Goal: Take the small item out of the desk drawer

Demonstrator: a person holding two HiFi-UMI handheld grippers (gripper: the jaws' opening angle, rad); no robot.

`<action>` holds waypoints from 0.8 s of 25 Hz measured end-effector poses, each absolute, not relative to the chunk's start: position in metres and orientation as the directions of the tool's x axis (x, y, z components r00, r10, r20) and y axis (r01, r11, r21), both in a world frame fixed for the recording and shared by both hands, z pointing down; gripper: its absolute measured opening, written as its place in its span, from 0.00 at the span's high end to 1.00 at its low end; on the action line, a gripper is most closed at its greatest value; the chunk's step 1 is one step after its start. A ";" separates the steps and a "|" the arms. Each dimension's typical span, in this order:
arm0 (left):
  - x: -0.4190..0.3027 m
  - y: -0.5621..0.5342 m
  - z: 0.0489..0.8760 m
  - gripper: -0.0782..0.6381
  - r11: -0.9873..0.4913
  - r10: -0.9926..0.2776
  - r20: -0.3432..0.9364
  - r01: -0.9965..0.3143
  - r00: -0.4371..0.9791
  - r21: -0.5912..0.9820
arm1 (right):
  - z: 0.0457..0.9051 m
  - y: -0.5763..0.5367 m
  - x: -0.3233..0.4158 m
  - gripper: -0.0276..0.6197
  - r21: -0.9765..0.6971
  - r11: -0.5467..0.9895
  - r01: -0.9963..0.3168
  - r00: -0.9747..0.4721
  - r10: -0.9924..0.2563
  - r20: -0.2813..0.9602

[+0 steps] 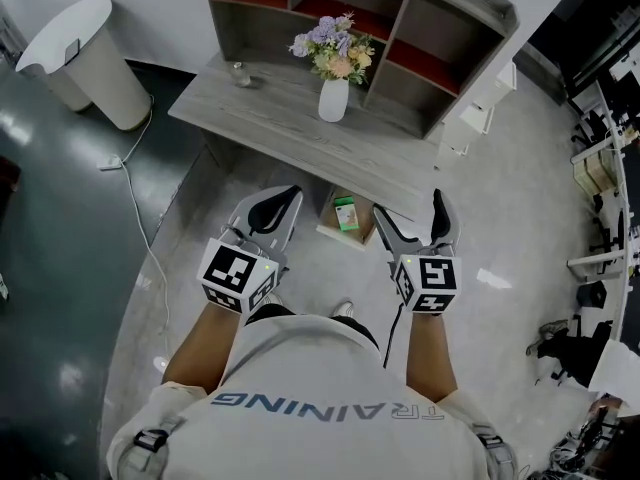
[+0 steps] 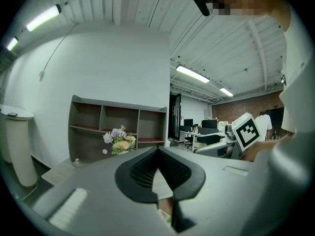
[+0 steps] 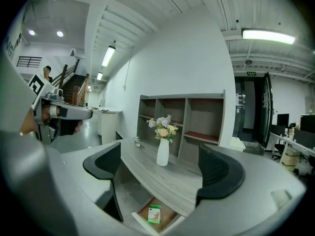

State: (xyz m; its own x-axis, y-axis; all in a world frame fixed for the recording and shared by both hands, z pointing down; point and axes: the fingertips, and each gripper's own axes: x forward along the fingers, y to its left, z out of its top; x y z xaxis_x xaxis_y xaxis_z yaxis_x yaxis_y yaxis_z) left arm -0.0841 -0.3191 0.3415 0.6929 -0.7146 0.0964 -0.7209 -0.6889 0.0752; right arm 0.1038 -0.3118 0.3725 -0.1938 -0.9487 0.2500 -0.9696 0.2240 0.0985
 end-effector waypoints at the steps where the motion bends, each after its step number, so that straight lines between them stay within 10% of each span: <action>1: -0.085 -0.320 0.343 0.89 -0.687 -0.715 0.102 -0.722 0.691 0.080 | 0.380 -0.313 0.105 0.17 0.098 0.221 -0.970 -0.187 -0.943 0.276; 20: -0.112 -0.332 0.461 0.89 -0.564 -0.740 0.325 -0.807 0.589 0.177 | 0.715 -0.357 0.088 0.17 0.113 0.267 -0.957 -0.093 -0.652 0.752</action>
State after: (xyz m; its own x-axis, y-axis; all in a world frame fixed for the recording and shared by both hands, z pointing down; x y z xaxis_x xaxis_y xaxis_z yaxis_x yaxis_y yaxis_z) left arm -0.1120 -0.3322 0.4606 0.5885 -0.7402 0.3252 -0.8068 -0.5636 0.1773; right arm 0.0883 -0.3569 0.7149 -0.0928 -0.6523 0.7522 -0.9570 0.2670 0.1134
